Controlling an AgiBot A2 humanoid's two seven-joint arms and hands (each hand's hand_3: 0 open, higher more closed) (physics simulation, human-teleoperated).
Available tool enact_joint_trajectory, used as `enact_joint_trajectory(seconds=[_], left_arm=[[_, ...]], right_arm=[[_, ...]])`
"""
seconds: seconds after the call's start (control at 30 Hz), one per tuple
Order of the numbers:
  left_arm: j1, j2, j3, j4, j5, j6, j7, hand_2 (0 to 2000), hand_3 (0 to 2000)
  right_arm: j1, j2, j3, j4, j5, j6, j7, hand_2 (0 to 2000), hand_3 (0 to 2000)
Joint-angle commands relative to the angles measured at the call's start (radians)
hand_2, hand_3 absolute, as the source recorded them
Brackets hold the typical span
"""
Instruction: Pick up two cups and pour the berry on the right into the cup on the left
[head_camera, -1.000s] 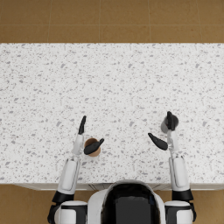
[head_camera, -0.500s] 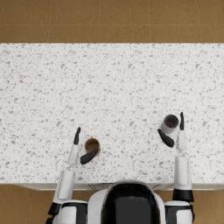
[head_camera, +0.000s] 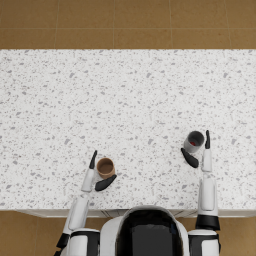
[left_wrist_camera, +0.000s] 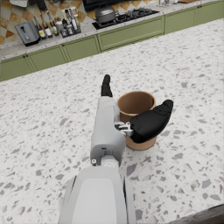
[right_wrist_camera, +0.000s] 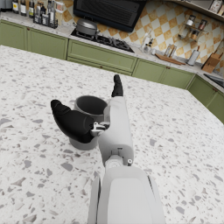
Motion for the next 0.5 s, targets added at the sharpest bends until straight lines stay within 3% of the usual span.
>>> enact_joint_trajectory(seconds=[0.03, 0.17, 0.5], left_arm=[[0.025, 0.013, 0.013, 0.065, 0.000, 0.000, 0.000, 0, 0], [0.036, 0.026, 0.025, 0.100, 0.000, 0.000, 0.000, 0, 0], [0.042, 0.050, 0.034, 0.143, 0.000, 0.000, 0.000, 0, 0]], right_arm=[[0.029, -0.003, 0.001, -0.061, 0.000, 0.000, 0.000, 0, 0], [0.045, -0.012, 0.006, -0.174, 0.000, 0.000, 0.000, 0, 0], [0.091, -0.032, 0.011, -0.220, 0.000, 0.000, 0.000, 0, 0]])
